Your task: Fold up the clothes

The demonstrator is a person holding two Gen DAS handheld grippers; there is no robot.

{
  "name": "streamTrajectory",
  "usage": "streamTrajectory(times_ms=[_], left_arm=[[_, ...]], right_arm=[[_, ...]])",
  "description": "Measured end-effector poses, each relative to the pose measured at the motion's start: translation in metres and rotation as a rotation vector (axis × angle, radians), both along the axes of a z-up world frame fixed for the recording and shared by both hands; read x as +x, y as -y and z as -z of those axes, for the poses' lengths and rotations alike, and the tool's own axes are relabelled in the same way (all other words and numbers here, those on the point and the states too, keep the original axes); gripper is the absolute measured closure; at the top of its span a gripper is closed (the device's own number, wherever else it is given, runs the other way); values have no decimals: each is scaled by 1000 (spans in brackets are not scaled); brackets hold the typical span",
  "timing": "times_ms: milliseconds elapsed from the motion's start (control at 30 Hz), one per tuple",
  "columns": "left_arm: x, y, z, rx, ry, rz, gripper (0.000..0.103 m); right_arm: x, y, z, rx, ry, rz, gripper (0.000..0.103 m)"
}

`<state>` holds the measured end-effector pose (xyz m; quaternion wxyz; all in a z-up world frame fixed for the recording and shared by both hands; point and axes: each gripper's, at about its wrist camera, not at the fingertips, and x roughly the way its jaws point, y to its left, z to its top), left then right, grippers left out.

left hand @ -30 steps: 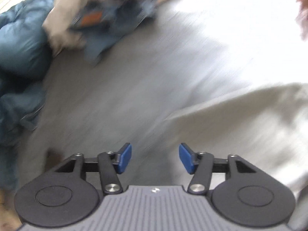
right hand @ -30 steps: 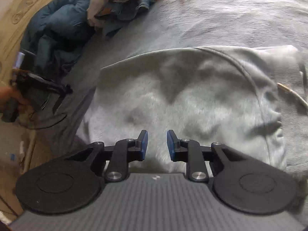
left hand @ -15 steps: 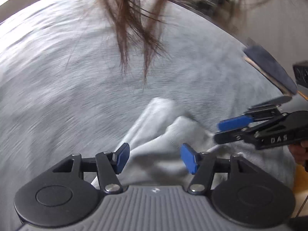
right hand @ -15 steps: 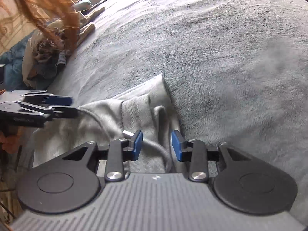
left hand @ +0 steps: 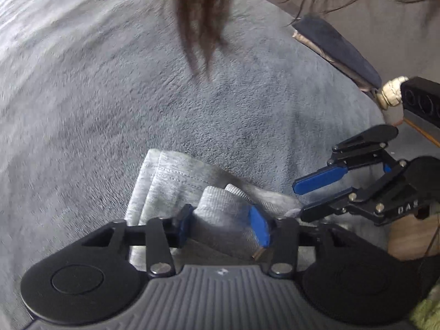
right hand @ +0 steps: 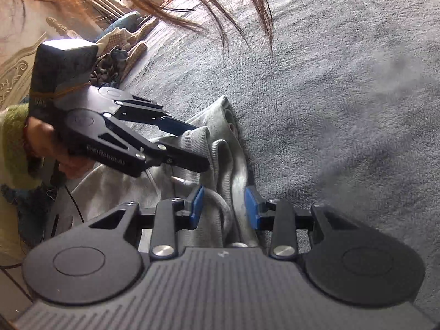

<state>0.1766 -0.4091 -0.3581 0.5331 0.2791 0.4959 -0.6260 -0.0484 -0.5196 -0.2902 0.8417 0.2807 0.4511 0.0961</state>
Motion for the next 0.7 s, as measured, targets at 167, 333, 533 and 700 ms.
streamTrajectory(times_ms=[167,333,533,700], left_arm=[[-4,-10,-27,-55,-24,76,81],[-9,-4,-23,-56,-50,110,82],[10,9,-4,-35,-129,87,82],[23,2,-14,-24,-250,58,84]], right_arm=[[-3,2,0,2,7,-3,72],[-1,2,1,25,19,1,72],[9,0,10,24,7,7,72],[8,4,7,51,24,-9,72]])
